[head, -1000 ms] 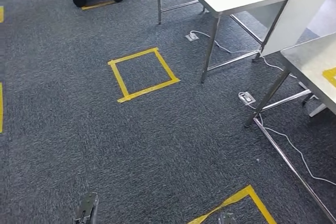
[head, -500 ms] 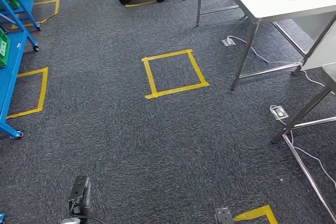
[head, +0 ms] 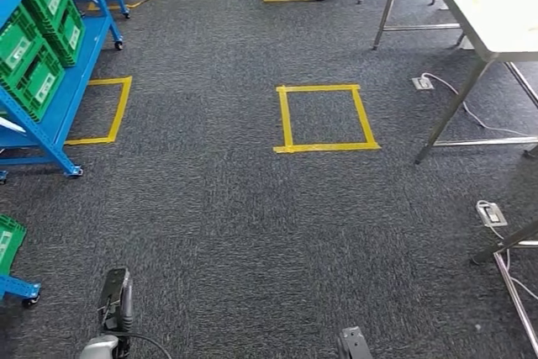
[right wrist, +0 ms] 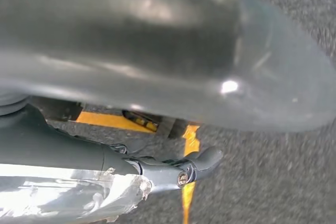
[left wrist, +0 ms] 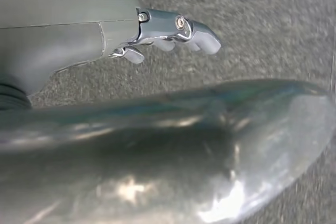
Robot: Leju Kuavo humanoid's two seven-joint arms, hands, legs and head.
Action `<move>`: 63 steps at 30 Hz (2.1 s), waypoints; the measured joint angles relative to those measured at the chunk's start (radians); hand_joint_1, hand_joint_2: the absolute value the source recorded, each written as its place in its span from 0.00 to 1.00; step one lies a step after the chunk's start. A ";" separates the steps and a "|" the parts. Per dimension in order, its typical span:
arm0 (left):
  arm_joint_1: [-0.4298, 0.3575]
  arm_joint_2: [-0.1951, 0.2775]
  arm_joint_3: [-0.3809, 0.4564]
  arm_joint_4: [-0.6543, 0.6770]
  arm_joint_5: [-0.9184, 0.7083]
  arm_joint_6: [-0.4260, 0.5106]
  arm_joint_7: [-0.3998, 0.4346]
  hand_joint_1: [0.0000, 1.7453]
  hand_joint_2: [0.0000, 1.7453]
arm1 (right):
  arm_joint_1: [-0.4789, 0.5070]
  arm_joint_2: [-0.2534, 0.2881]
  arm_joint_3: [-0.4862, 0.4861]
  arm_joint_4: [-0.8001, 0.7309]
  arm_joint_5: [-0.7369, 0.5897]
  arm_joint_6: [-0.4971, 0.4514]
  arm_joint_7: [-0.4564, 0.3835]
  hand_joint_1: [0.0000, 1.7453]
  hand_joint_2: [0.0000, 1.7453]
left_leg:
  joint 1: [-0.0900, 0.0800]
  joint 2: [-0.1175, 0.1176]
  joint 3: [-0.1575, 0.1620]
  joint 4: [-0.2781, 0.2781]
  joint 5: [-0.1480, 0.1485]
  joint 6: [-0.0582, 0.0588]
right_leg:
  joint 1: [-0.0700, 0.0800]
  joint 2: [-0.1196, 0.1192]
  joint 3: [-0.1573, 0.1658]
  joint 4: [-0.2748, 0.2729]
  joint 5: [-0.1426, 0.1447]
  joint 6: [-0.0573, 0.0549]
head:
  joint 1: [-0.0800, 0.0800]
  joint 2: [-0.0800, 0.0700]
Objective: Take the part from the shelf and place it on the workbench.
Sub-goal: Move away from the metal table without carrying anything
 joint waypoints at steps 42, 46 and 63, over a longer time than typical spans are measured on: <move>0.196 -0.135 0.170 -0.132 0.210 -0.121 -0.546 0.00 0.00 | 0.081 0.042 0.051 -0.186 -0.483 -0.007 -0.287 0.00 0.00 | 0.000 -0.145 0.004 0.008 -0.005 -0.005 | 0.004 0.149 0.014 -0.049 0.043 -0.036 | 0.009 0.000; 0.201 -0.134 0.149 -0.131 0.191 -0.083 -0.546 0.00 0.00 | 0.080 0.043 0.099 -0.185 -0.517 -0.030 -0.287 0.00 0.00 | 0.001 -0.134 -0.017 0.025 -0.016 -0.027 | 0.002 0.109 0.025 -0.071 0.059 -0.041 | 0.005 0.000; 0.196 -0.132 0.110 -0.131 0.198 -0.037 -0.546 0.00 0.00 | 0.084 0.038 0.167 -0.173 -0.558 -0.055 -0.287 0.00 0.00 | 0.009 -0.012 0.010 -0.002 -0.007 -0.005 | -0.003 0.022 -0.008 0.042 -0.031 0.005 | 0.004 0.000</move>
